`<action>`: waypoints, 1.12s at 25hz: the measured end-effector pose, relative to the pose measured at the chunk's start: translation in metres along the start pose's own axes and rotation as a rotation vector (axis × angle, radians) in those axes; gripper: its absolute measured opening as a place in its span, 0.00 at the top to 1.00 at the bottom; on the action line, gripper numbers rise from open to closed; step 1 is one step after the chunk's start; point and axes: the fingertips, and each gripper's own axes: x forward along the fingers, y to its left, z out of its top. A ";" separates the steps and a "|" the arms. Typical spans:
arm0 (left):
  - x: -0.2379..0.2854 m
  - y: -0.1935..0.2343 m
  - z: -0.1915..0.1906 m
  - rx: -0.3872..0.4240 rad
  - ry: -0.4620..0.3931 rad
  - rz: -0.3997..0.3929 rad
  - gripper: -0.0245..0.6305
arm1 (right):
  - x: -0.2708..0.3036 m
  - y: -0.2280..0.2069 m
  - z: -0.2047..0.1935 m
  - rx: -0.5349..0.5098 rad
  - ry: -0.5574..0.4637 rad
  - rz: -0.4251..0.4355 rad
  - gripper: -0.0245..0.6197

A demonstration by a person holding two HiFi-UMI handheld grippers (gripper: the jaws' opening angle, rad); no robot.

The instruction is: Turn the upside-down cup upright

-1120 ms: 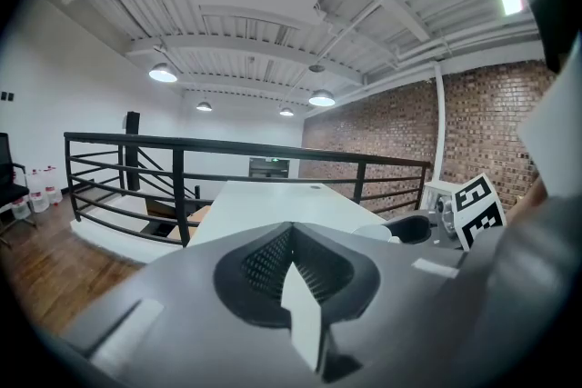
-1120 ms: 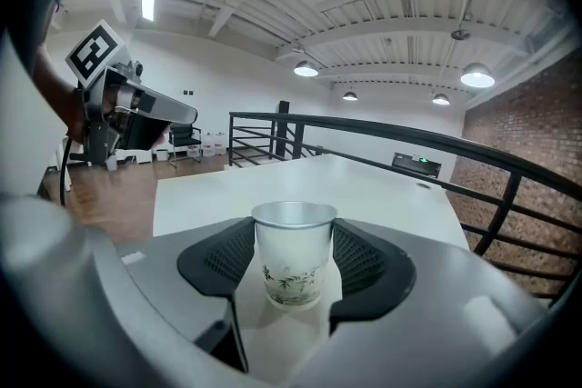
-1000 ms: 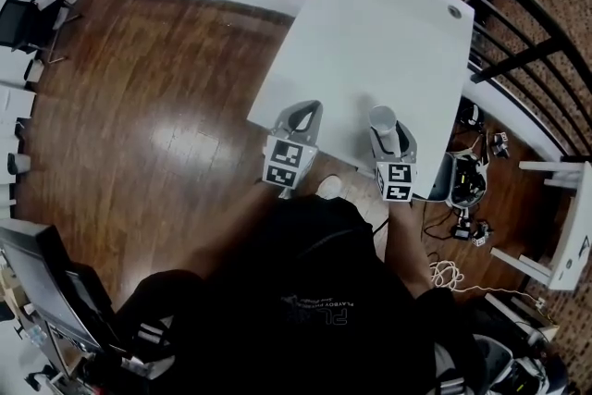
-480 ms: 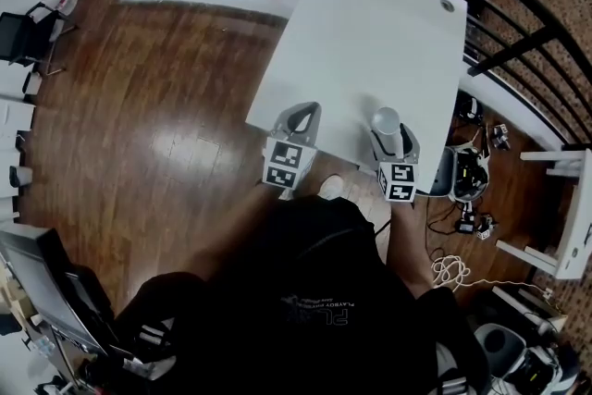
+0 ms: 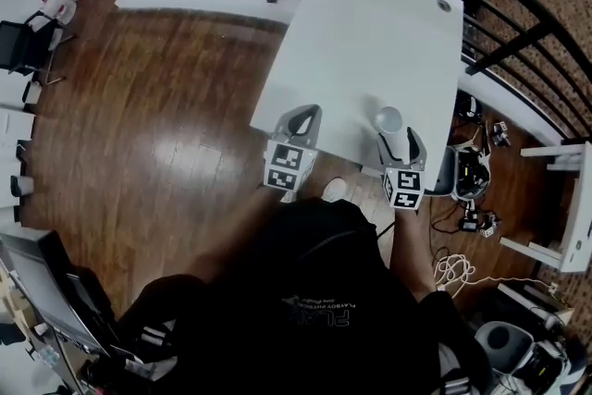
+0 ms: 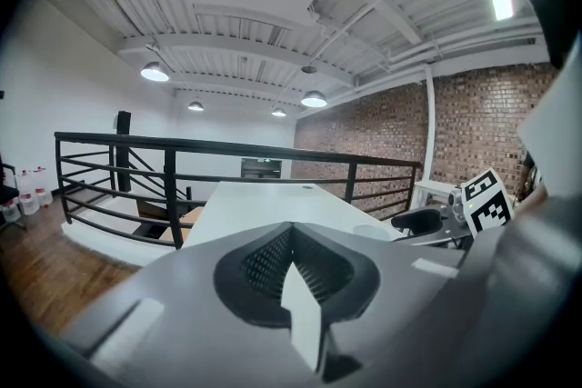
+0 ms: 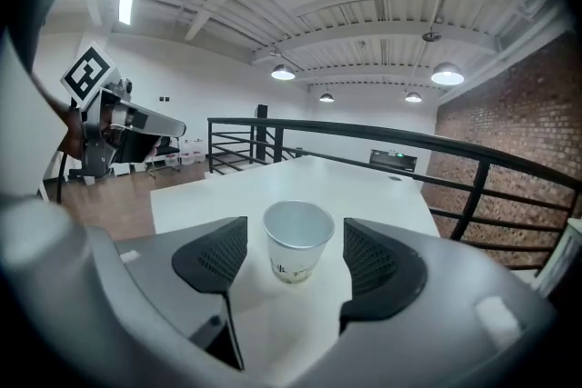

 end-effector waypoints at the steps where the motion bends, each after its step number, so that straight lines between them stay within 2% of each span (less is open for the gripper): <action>1: -0.001 -0.001 0.001 -0.004 -0.005 -0.006 0.96 | -0.005 -0.001 0.005 -0.001 -0.013 -0.012 0.45; 5: 0.000 -0.008 -0.001 -0.013 -0.022 -0.034 0.97 | -0.022 -0.004 0.025 -0.017 -0.067 -0.055 0.55; 10: -0.014 -0.016 0.000 -0.010 -0.024 -0.079 0.97 | -0.046 0.003 0.044 -0.028 -0.105 -0.113 0.82; 13: -0.034 -0.011 -0.004 -0.004 -0.018 -0.105 0.97 | -0.058 0.018 0.054 -0.023 -0.114 -0.160 0.93; 16: -0.039 -0.016 -0.014 0.045 0.010 -0.132 0.97 | -0.066 0.028 0.060 -0.014 -0.122 -0.182 0.94; 23: -0.043 -0.055 -0.026 0.083 0.012 -0.194 0.97 | -0.095 0.030 0.058 0.049 -0.167 -0.221 0.94; 28: -0.044 -0.081 -0.026 0.099 0.004 -0.190 0.97 | -0.114 0.044 0.030 0.070 -0.169 -0.176 0.94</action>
